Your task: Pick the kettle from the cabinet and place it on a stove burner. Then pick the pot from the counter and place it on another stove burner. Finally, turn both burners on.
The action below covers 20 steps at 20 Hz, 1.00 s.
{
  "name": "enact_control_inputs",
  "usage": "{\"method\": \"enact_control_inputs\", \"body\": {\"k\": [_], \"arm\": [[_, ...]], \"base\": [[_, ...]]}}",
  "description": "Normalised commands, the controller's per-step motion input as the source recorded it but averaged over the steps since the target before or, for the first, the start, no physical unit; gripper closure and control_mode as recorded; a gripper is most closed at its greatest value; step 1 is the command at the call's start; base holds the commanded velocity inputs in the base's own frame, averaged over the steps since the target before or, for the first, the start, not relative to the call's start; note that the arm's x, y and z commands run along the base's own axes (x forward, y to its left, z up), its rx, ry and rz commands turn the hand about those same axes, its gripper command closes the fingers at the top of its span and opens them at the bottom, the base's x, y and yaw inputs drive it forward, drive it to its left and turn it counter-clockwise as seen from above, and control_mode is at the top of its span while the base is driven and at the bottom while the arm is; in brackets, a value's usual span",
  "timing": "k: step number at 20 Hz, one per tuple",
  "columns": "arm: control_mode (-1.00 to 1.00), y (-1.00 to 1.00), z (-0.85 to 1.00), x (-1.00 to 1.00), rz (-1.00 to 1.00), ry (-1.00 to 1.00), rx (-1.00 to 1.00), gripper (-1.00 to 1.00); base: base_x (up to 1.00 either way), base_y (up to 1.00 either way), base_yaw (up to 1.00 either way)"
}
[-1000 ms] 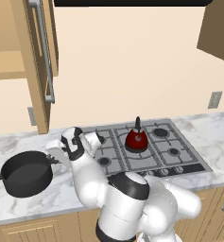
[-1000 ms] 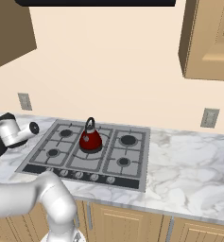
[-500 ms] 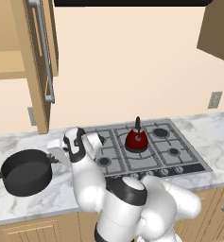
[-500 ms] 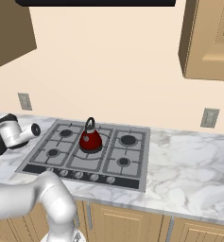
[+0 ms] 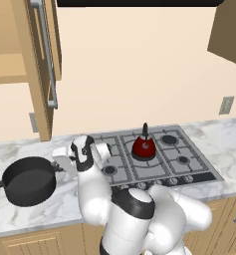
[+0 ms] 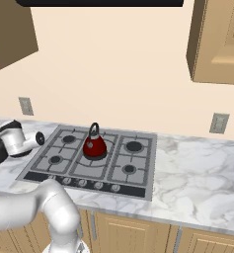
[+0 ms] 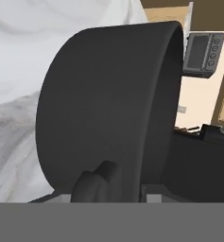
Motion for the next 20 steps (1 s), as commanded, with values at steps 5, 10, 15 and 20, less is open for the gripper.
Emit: {"method": "enact_control_inputs", "body": {"k": [5, 10, 15, 20], "arm": [[-1.00, -0.10, 0.14, 0.00, -0.03, 0.00, 0.00, 1.00], [-1.00, -0.07, 0.11, 0.00, -0.04, 0.00, 0.00, 1.00], [-1.00, -0.02, 0.11, 0.00, -0.03, 0.00, 0.00, 1.00], [-1.00, 0.00, 0.14, 0.00, -0.02, 0.00, 0.01, 1.00]], "base": [[0.00, 0.00, 0.00], [0.00, 0.00, 0.00], [0.00, 0.00, 0.00], [0.00, 0.00, 0.00]]}}
